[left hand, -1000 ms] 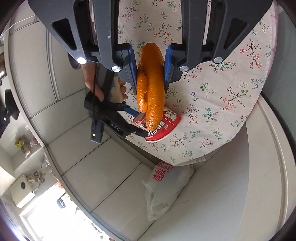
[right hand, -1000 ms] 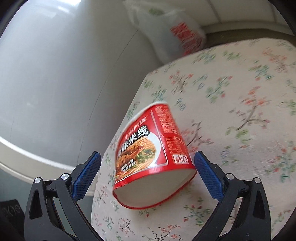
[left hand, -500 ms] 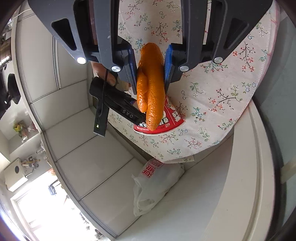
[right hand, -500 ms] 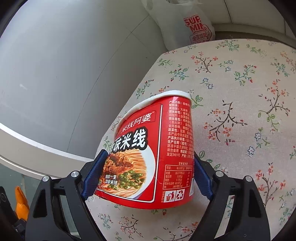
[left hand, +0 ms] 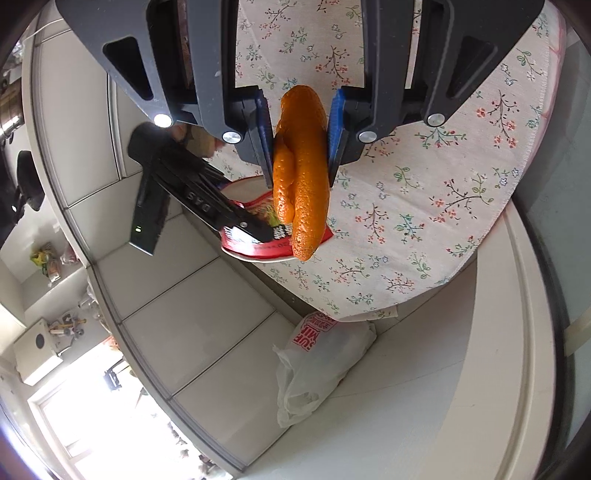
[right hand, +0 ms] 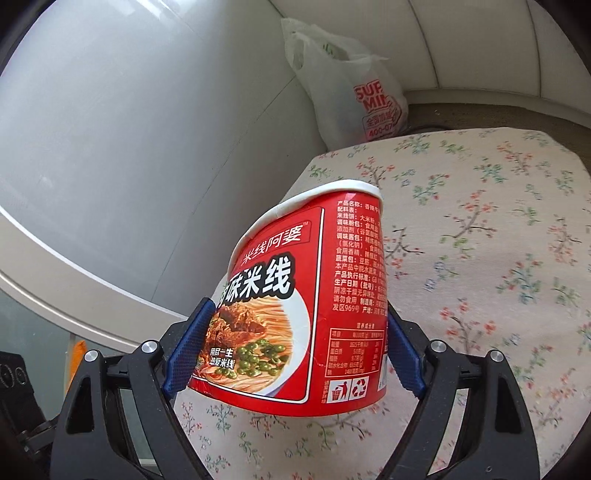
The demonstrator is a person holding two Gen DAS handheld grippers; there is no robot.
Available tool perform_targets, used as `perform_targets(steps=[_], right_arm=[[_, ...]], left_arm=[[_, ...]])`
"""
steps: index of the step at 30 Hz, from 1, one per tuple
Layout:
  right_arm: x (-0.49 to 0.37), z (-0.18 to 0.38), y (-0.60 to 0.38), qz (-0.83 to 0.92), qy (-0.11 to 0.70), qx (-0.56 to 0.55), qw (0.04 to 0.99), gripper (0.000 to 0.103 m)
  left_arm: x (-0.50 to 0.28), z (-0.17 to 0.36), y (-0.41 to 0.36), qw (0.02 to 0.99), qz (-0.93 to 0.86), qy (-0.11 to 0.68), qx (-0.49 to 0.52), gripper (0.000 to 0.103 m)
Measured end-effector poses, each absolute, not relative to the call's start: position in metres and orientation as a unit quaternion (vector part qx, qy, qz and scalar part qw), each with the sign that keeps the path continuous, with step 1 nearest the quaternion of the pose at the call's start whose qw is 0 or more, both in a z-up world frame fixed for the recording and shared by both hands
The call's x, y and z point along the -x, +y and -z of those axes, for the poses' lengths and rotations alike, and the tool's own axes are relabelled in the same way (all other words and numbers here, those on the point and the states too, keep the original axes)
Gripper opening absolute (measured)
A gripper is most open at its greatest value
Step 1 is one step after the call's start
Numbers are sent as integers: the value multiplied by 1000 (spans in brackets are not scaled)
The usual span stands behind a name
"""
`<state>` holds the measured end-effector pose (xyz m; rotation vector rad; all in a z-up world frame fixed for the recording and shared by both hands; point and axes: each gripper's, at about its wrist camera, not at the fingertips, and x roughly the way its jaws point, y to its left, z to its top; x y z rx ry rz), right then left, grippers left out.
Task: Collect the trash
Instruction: 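Carry the noodle cup over the bin and open the right tool while the left tool holds the peel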
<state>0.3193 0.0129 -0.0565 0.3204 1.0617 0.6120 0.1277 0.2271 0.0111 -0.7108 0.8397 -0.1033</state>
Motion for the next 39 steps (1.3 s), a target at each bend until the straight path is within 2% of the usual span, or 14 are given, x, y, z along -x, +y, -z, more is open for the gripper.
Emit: perform_targets(steps=[6,21,30,39], right_arm=[[-284,24,-37,-256,475,-154,828,82],[-205,-12,-202,-94,397,-174,896,82],[-171,-20,-289,17,352,-169,920,82],[-139,-5,-368,177,319,-121,923,83]], left_arm=[[-132,-9,206,849,59,407,332,25],[-143,10,107,850,96,434,282,25],[-148,18,52,855,112,445,240,25],[-147,26,5,862,130,453,187,25]])
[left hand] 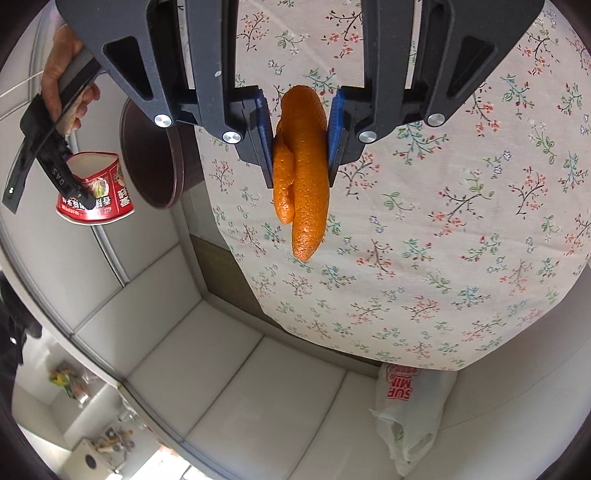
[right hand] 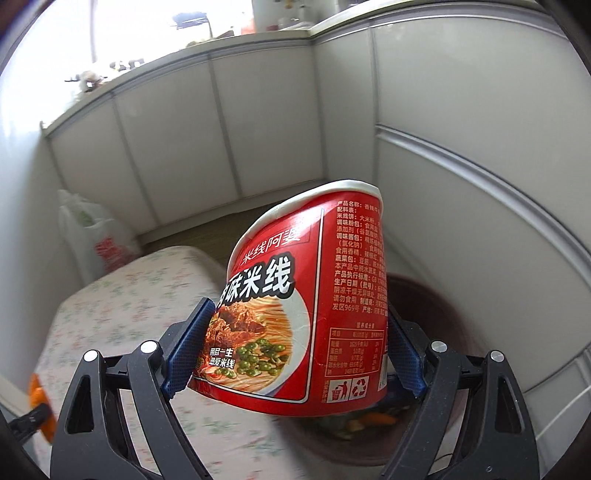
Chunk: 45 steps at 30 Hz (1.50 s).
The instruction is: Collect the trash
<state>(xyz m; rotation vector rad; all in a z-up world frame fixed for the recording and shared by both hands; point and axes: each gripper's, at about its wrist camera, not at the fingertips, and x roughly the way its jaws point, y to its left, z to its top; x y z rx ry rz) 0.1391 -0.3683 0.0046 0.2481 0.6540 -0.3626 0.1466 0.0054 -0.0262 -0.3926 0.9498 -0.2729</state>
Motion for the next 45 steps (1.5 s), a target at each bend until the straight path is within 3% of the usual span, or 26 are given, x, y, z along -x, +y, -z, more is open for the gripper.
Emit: perform_targets(steps=[4,8,25,27,31,37,40,45], right_arm=[[-131,8,-395,230,324,-104,912,84],[-120,11,-412,268,319,-90,904,96],[-46,-3,-498,368,311,-136,866,96],[-40,-3,-504,375,310,-133,863,96],[-22,-3,-507,369,320,-137,862,96],[2,-11,-479,371,317,-90,868,96],[21,-18,-452,372,290,-60,879,96],[66,-21,-410,371,235,-65,896,96]], left_arm=[[-144,30,-11,865,134,451,173,25],[-145,21,-40,875,151,436,148,25],[-168,-6,-293,853,304,417,83,29],[-172,-2,-311,854,301,420,67,37],[-165,-7,-330,872,279,401,17,70],[-105,-28,-318,937,210,270,-72,96],[-74,-35,-298,952,182,232,-75,96],[-45,-34,-259,946,159,278,-58,96]])
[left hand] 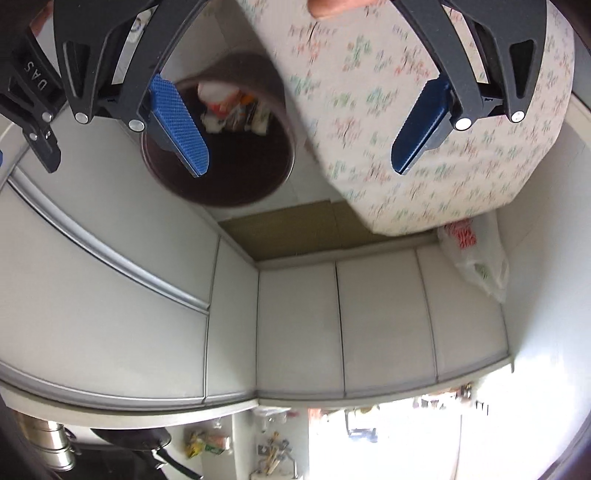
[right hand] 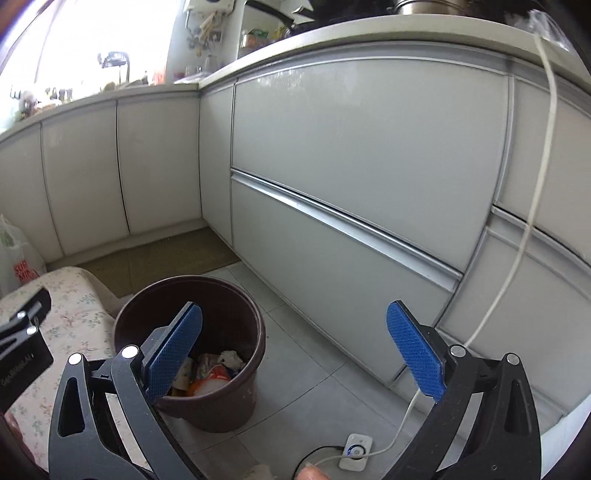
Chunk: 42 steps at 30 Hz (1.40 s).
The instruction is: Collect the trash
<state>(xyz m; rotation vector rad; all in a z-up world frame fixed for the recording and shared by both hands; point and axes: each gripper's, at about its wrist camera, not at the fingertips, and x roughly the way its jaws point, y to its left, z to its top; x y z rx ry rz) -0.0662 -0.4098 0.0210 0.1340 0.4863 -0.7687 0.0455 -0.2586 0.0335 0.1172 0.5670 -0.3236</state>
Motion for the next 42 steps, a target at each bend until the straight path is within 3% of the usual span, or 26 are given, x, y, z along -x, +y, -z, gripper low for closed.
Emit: perform_targets(steps=[5,15,42], right_arm=[[93,-15,-387,306,196,-113,925,96],[90,-12,-356,301,199,-66,930,96],[81,-7,-354,287,207,-68,933,96]], left_arm=[[-28,-27,-217,940,169,294,-31,96],[-21,-20,-176,941,156,302,-10,96],[-23,-13,-173,939,152,308,-16,96]])
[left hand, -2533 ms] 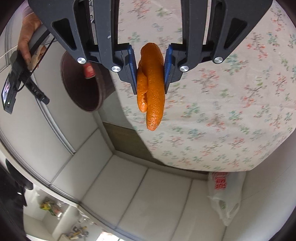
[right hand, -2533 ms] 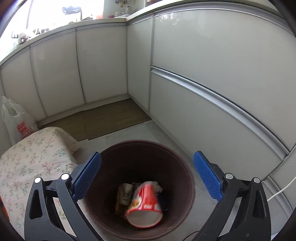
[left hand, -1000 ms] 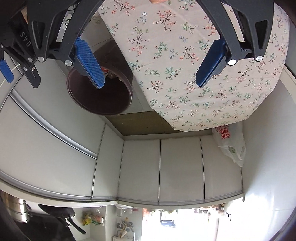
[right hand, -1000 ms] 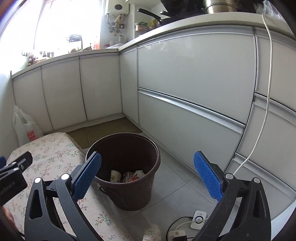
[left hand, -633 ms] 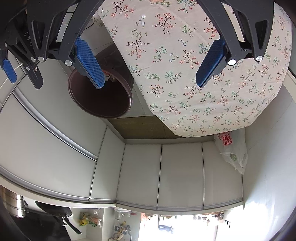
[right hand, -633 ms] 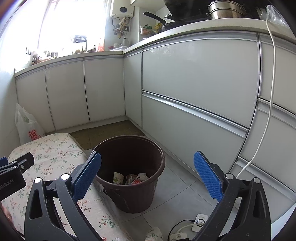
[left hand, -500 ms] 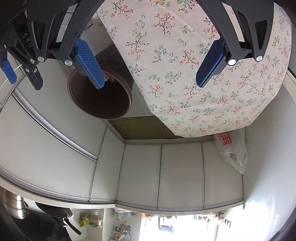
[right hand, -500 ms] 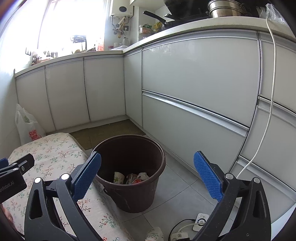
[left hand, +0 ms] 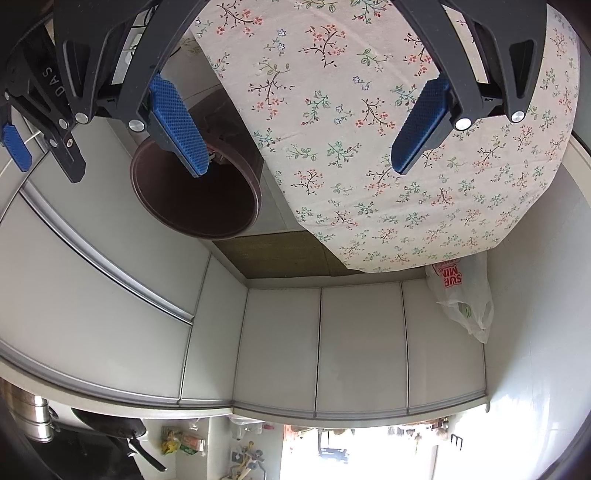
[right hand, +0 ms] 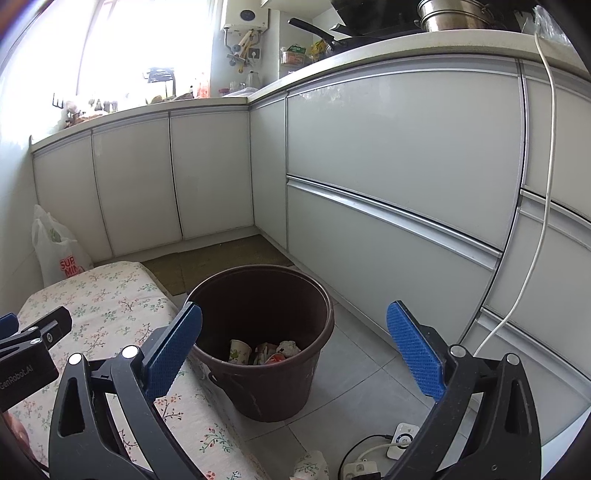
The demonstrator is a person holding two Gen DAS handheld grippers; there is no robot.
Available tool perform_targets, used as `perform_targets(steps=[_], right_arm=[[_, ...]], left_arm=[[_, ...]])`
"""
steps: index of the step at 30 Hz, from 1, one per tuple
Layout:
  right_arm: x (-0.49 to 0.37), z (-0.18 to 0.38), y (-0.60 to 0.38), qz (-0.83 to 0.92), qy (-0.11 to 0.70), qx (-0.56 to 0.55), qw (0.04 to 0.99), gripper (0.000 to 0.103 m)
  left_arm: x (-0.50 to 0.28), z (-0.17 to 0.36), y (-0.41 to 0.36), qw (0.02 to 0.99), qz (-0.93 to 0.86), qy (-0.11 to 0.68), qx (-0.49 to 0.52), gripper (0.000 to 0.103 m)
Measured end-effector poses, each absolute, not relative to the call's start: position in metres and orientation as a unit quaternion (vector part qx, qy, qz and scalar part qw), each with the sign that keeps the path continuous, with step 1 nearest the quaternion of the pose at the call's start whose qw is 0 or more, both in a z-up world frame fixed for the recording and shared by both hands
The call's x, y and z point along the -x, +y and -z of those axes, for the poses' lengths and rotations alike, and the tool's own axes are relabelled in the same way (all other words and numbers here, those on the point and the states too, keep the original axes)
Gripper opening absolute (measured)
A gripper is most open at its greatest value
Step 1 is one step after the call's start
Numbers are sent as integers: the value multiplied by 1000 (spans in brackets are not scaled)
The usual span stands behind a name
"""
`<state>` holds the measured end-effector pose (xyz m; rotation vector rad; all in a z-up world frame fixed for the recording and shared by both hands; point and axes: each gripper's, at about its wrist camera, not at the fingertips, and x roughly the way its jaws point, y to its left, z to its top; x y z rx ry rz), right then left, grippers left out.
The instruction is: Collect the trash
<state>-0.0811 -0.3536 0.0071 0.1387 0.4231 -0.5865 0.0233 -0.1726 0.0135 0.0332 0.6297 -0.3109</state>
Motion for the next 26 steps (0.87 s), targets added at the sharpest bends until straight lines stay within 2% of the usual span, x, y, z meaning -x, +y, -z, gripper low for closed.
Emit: perform_targets(steps=[7,9,11,13,15,17,19,23,26], right_arm=[[78,-5,-353,284,209,-67,933,96],[78,-5,-353,283,210,-68,933,96],[78,-5,-353,283,210,-68,933,96],[78,-5,-353,283,210,-69,933,96],[78,-5,-354,283,211,-68,933,96],[77,-4,-354,283,212,-69,933,96],[77,-4,-353,282,212,-69,933,96],[77,-3,-353,282,213,-69,933,96],[77,-4,-352,282,212,-69,933,96]], left_arm=[[-25,-11,-172,936,166,309,-13,95],[-25,-10,-172,935,171,309,-12,89],[-26,-8,-172,933,178,312,-7,69],[-30,-6,-171,929,186,320,1,66],[-31,-6,-171,930,179,321,-3,67],[-30,-5,-174,931,178,320,-10,78],[-29,-4,-176,931,174,321,-16,82],[-27,-4,-176,934,161,318,-19,88],[-27,-6,-175,935,158,316,-18,89]])
